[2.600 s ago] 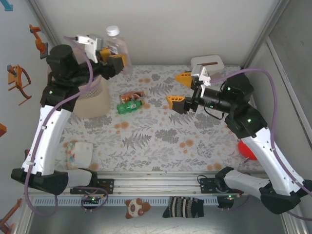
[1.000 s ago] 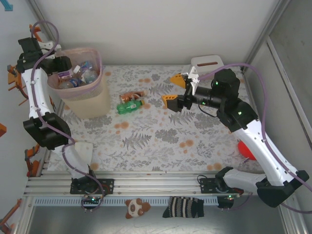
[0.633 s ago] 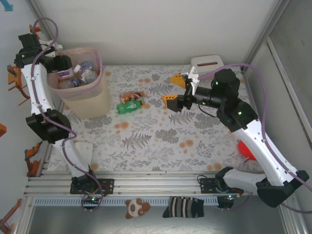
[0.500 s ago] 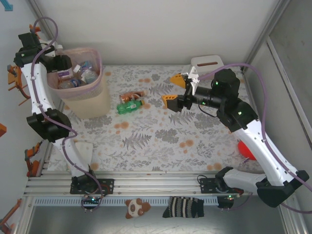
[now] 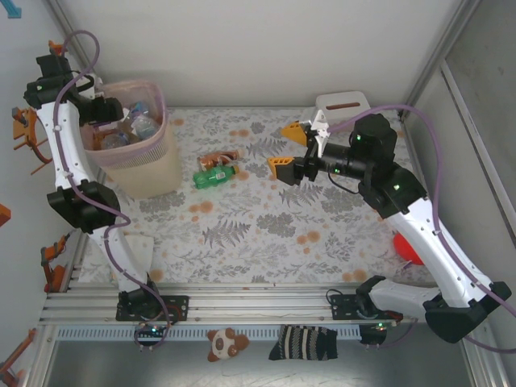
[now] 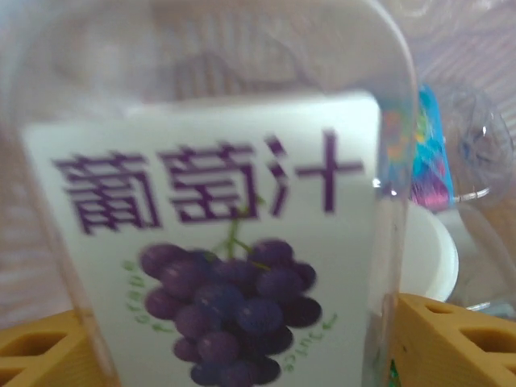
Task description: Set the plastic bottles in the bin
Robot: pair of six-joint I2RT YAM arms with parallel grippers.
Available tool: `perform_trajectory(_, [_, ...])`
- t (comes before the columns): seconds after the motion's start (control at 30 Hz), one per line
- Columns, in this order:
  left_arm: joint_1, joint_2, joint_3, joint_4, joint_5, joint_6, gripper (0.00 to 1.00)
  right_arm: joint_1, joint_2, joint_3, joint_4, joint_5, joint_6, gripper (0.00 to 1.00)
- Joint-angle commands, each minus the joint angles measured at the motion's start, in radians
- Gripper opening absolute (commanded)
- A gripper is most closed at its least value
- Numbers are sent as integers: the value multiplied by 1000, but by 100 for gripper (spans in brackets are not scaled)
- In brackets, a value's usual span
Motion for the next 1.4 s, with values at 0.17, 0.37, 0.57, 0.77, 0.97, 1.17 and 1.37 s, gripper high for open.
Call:
perform_trajectory(0.17, [3,-76,33,-38,-9,-6,85,7,-26,19,-1,1,-12,83])
perform_trajectory(0.37, [0,-100,29,42,-22,-12,88,7,-28,16,4,3,-10,83])
perform_trajectory(0.57, [-1,-95,17,120,-9,0,82,7,-31,12,5,6,-10,83])
perform_trajectory(0.77, [-3,-63,18,189,-7,5,76,6,-30,7,8,6,-9,83])
perform_trajectory(0.97, [-5,-14,-10,190,-16,-5,83,6,-34,-2,12,8,-10,83])
perform_trajectory(1.17, [-5,8,-56,189,-39,1,74,7,-40,-1,8,9,-14,83])
perform_trajectory(1.37, [-12,-46,-47,226,-58,4,64,7,-47,1,2,7,-15,83])
